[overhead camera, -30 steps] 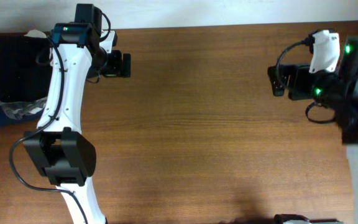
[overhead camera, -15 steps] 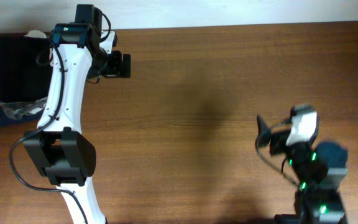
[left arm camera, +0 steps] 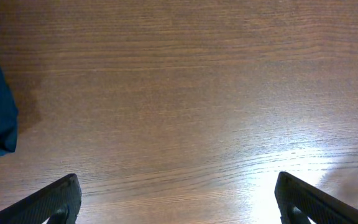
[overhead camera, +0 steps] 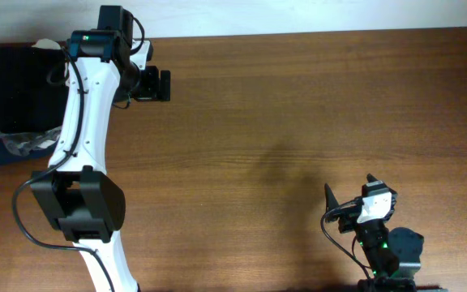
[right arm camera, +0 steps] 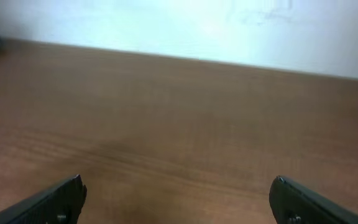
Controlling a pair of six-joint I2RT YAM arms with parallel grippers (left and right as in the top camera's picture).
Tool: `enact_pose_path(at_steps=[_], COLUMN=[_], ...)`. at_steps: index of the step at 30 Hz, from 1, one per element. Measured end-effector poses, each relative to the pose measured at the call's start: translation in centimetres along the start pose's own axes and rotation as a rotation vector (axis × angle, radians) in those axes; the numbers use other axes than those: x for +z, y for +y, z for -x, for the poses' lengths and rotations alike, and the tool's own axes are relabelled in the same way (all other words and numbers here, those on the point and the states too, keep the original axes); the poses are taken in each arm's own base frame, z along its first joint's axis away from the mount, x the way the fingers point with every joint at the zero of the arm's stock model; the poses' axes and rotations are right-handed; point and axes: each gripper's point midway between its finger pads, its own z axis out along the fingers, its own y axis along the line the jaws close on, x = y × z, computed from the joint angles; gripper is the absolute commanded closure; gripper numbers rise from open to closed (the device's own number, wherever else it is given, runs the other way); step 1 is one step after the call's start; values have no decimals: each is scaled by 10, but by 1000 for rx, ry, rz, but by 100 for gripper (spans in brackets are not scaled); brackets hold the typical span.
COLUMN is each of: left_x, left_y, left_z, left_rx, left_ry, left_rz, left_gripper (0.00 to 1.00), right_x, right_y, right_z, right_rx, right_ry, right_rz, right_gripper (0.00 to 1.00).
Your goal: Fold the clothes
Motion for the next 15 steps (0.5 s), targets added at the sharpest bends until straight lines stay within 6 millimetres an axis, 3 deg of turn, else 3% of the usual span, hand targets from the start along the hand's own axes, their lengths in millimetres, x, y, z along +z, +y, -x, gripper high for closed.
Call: enact_pose_path(at_steps=[8, 15], left_x=[0, 0], left_y=[0, 0], left_z=[0, 0], left_rx=[0, 0], left_ry=[0, 0], left_rz=[0, 0], left_gripper=[1, 1], right_x=[-8, -8], right_y=[0, 0], right_z=[24, 24], right_rx=[-28, -30], right_ry=[-111, -113], right_rz=[-10, -10], right_gripper=[1, 1])
